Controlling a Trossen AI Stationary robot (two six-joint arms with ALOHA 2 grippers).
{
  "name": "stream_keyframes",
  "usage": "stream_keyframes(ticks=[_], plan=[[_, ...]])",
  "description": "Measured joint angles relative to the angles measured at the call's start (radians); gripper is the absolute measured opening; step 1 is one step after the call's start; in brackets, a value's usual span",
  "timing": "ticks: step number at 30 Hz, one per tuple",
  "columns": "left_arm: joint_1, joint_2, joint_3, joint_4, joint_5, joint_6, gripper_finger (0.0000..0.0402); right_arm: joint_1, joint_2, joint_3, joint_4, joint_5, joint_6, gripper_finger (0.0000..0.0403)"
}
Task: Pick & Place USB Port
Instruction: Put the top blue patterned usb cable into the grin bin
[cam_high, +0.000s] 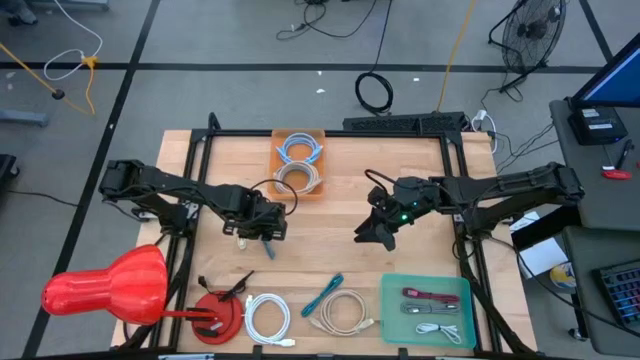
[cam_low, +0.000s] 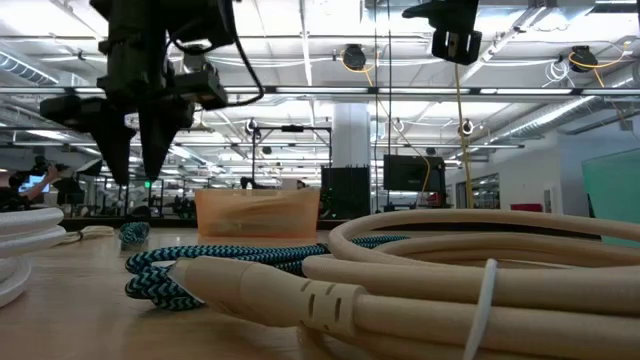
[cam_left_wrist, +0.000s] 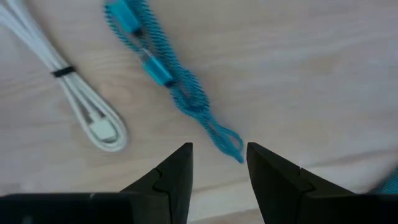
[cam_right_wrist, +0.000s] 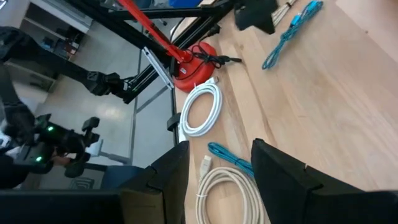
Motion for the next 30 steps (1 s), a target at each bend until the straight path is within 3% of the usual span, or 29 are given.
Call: stream_keyframes(ticks=[7,16,30], plan=[[0.022,0.000,-0.072,0.097,0.026,-0.008,0.0152,-0.001,-0.005,0.000,0.002,0.003,-0.004,0.0161],[0.037,0.017,-0.086,0.099,0.026,0.004,0.0152,0.003,-0.005,0.000,0.002,0.004,-0.013,0.0161],[0.036,0.188,-0.084,0.270,0.117,0.040,0.0152,0.003,-0.005,0.000,-0.003,-0.016,-0.019,0.0161]])
